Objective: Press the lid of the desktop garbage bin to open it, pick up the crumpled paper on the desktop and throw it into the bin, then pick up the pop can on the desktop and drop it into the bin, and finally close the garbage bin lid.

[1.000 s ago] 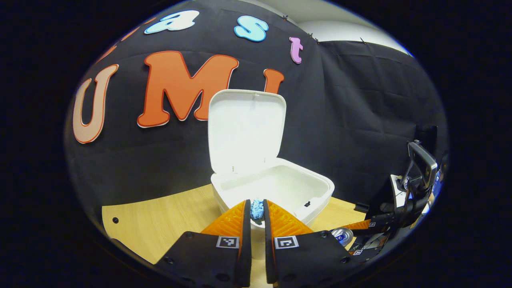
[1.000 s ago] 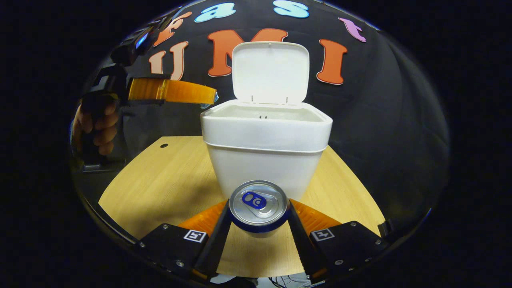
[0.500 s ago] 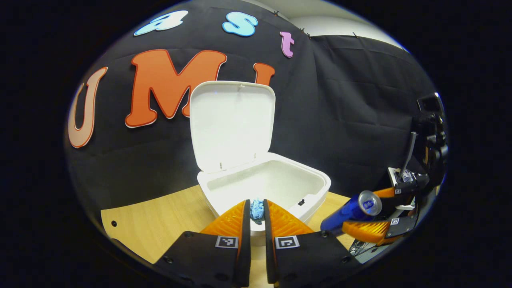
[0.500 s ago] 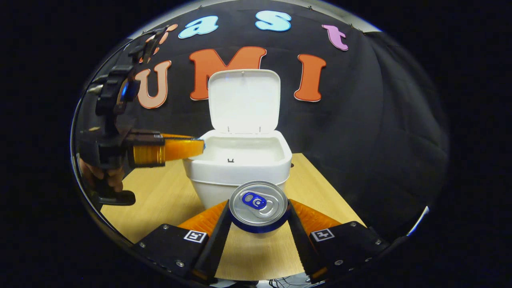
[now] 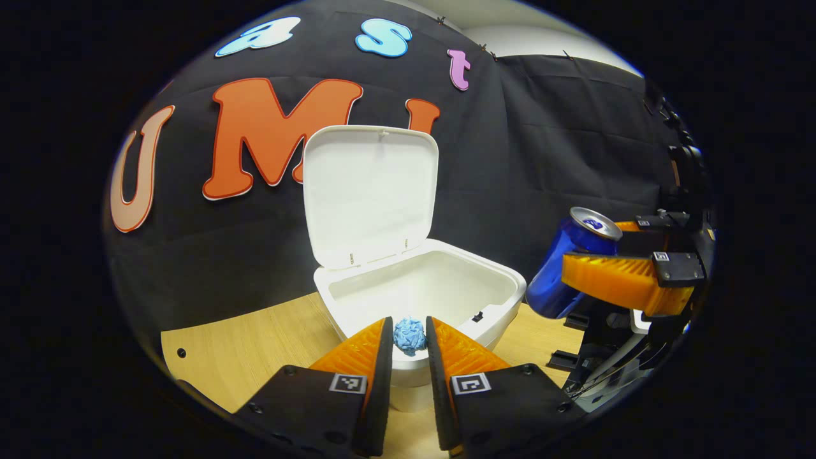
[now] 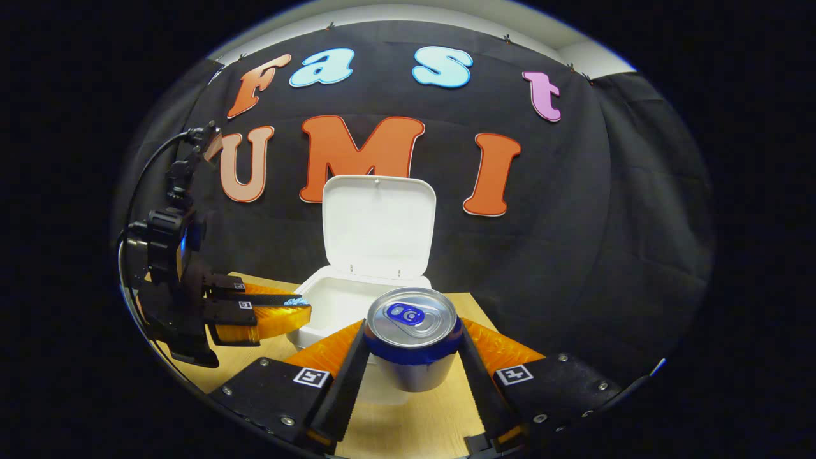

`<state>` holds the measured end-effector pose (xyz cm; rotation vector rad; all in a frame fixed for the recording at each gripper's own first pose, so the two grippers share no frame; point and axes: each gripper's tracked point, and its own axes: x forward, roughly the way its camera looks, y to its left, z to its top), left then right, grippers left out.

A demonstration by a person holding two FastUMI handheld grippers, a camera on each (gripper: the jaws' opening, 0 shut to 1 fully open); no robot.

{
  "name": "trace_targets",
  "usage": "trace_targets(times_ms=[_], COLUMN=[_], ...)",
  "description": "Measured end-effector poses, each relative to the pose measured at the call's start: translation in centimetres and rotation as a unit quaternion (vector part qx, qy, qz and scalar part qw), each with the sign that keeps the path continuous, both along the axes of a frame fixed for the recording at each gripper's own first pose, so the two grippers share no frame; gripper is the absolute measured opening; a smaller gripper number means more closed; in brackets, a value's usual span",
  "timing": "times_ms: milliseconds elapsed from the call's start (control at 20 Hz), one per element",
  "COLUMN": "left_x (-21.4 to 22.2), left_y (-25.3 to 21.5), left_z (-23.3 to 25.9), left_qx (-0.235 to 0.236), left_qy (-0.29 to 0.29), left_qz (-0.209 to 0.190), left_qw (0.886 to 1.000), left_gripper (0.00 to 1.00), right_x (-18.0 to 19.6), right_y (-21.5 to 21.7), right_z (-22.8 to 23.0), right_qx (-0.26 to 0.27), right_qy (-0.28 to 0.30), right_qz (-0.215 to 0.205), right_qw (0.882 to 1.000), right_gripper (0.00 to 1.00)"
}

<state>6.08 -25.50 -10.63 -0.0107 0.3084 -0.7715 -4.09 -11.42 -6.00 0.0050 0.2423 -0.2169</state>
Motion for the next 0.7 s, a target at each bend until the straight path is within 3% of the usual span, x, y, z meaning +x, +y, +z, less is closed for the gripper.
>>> trace_targets(times_ms=[50, 150, 450, 500, 700], left_x=[-0.1, -0.3, -0.6, -0.6, -0.5], left_y=[-0.1, 0.1, 2.2, 2.9, 5.8], left_z=[0.2, 0.3, 0.3, 0.1, -0.4], left_qx=[-0.003, -0.006, -0.007, -0.008, -0.015], left_qy=[-0.003, -0.001, -0.001, 0.002, 0.008], left_qz=[0.000, 0.003, 0.034, 0.043, 0.085], left_qw=[1.000, 1.000, 0.999, 0.999, 0.996], left_gripper=[0.38, 0.61, 0.66, 0.63, 0.73], right_x=[0.1, 0.6, 3.2, 3.7, 5.1], right_y=[0.1, 1.0, 2.7, 2.8, 3.6], right_z=[0.5, 1.2, 2.1, 2.2, 1.9], right_qx=[-0.002, -0.005, -0.021, -0.020, -0.022], right_qy=[-0.005, -0.014, -0.042, -0.044, -0.049], right_qz=[0.004, 0.013, 0.047, 0.052, 0.071], right_qw=[1.000, 1.000, 0.998, 0.997, 0.996], right_gripper=[0.80, 0.80, 0.80, 0.80, 0.80])
